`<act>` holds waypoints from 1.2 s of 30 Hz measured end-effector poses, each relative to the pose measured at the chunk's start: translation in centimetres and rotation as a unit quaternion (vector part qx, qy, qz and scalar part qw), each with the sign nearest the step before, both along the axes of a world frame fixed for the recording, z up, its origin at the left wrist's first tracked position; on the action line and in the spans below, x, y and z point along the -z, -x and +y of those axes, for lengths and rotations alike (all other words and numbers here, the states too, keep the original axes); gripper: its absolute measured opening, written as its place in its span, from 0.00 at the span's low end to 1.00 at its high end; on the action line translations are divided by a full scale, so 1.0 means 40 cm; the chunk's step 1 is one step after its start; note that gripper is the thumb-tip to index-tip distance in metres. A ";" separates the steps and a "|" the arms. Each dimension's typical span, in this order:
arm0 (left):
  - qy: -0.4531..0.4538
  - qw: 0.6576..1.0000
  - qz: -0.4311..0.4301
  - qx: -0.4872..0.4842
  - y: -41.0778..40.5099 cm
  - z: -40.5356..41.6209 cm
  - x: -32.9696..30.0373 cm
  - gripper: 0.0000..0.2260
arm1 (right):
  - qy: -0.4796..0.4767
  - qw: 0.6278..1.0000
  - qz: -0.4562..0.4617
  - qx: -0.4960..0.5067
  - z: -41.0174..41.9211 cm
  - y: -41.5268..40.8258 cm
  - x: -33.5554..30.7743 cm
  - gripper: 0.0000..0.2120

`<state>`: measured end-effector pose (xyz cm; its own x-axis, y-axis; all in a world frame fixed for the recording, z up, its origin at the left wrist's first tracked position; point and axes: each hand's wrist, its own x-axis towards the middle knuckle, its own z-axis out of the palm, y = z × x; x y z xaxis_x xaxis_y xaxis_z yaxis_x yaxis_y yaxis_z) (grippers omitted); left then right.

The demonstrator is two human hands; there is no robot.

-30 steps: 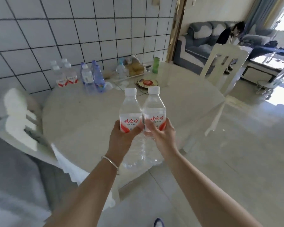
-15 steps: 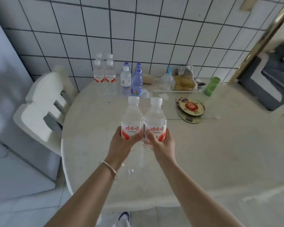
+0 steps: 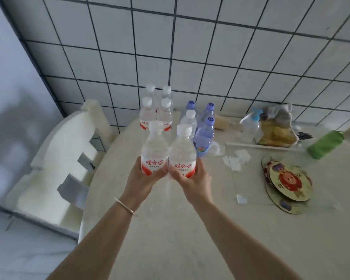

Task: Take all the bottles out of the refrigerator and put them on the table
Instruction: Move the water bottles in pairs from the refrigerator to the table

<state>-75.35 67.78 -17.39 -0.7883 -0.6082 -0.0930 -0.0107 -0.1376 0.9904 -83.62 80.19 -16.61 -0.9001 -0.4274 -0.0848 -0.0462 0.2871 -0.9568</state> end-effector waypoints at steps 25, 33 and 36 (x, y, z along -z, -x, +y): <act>0.119 0.988 -0.057 0.078 0.261 -0.411 0.251 0.38 | -0.039 0.998 -0.036 -0.043 -0.325 0.280 0.182 0.31; 0.120 0.989 -0.031 0.076 0.267 -0.423 0.264 0.36 | -0.031 0.998 -0.047 -0.034 -0.344 0.273 0.199 0.33; 0.116 0.990 -0.035 0.077 0.264 -0.429 0.277 0.35 | -0.040 0.997 -0.050 -0.032 -0.344 0.270 0.202 0.33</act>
<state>-85.90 50.64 -28.48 -0.8695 -0.4934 -0.0230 -0.0845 0.1026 0.9911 -94.42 66.45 -24.69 -0.8561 -0.4724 -0.2094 0.0281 0.3621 -0.9317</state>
